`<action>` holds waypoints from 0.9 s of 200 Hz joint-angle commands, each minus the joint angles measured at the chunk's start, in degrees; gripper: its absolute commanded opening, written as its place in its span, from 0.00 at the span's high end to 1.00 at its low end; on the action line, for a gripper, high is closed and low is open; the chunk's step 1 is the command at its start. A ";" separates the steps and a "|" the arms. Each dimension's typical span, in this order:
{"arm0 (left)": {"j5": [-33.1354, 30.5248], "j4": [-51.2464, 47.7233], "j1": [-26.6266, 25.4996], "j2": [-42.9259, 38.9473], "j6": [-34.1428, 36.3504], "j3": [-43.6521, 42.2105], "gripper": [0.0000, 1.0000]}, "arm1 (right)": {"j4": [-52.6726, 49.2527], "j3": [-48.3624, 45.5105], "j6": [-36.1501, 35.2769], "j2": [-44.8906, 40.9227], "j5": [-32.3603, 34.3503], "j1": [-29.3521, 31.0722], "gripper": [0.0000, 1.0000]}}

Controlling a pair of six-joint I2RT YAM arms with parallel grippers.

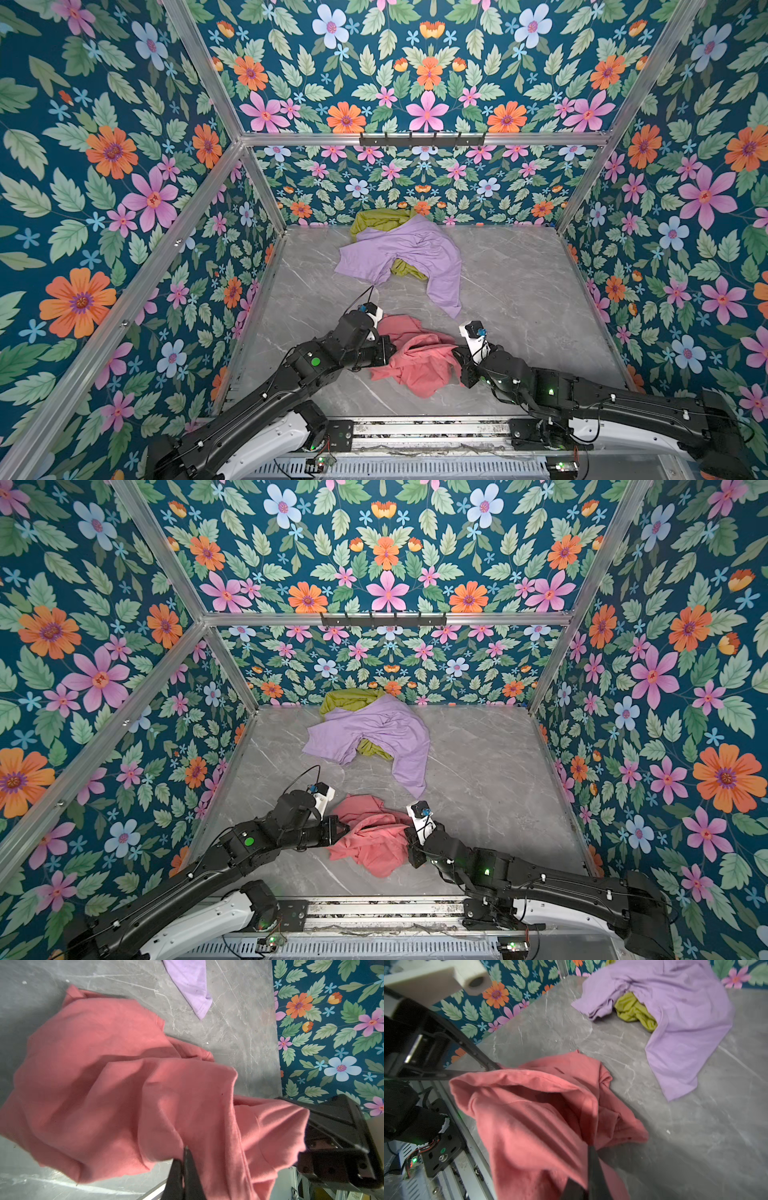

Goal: Pick out a specific cloth from the pile
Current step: 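Lower the pink cloth onto the table near the robot with both grippers, then open both grippers and release the pink cloth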

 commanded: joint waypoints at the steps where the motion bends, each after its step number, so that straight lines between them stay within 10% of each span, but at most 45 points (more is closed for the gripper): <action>1: 0.34 2.15 0.07 0.21 -1.24 -3.03 1.00 | -5.63 0.36 8.89 1.52 1.35 -0.39 1.00; 49: 4.29 9.99 0.09 3.32 -0.57 -6.32 0.90 | -11.23 -0.25 12.86 5.17 -1.59 -0.95 0.95; 114: 4.31 10.87 0.09 0.52 0.49 -6.98 0.60 | -15.05 -1.24 15.47 2.82 -3.57 -1.80 0.47; 180: 2.51 10.24 0.07 -1.12 1.98 -2.84 0.46 | -22.59 6.49 10.55 -8.16 -1.04 -2.90 0.37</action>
